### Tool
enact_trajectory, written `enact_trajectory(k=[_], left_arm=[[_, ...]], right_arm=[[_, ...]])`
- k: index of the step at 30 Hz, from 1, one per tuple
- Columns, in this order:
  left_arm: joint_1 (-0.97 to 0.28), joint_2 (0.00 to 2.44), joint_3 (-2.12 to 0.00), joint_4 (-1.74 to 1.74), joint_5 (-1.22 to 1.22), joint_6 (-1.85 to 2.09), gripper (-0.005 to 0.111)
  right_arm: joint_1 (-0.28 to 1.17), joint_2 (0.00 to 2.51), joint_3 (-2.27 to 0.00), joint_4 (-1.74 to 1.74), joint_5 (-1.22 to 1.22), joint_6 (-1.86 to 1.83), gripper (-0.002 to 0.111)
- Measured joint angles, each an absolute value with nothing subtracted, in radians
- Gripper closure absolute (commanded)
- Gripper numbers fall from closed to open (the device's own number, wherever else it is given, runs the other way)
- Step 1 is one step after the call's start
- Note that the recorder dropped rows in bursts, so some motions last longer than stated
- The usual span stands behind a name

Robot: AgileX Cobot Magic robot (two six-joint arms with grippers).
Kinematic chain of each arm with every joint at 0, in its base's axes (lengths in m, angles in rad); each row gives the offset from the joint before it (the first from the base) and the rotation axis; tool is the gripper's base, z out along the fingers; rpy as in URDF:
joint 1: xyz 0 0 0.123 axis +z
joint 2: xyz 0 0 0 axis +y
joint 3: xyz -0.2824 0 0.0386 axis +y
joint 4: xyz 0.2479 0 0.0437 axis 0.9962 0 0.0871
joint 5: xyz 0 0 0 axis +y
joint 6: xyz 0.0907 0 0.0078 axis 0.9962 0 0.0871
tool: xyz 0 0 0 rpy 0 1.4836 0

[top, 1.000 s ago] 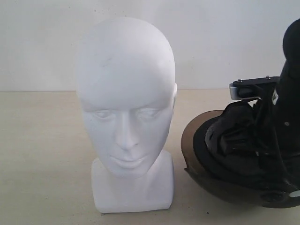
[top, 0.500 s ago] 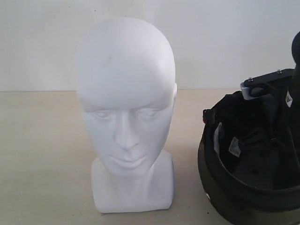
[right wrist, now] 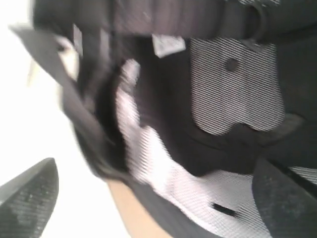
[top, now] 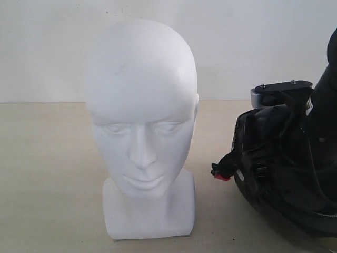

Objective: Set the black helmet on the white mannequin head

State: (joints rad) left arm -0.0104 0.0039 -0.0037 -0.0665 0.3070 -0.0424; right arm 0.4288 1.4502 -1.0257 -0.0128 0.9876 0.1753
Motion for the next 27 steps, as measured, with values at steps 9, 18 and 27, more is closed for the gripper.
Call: enact_trajectory(k=[9,18,27], left_arm=[[-0.01,0.004,-0.004,-0.066,0.307,-0.042,0.103],[-0.01,0.004,-0.004,-0.066,0.307,-0.042,0.103],[-0.01,0.004,-0.004,-0.066,0.307,-0.042,0.103]], right_arm=[[0.429,1.544,-1.026,0.012,0.953,-0.047,0.003],[0.429,1.615,-1.026,0.01,1.013,-0.15,0.01],[0.429,1.619,-1.026,0.014,0.996,-0.166,0.029]])
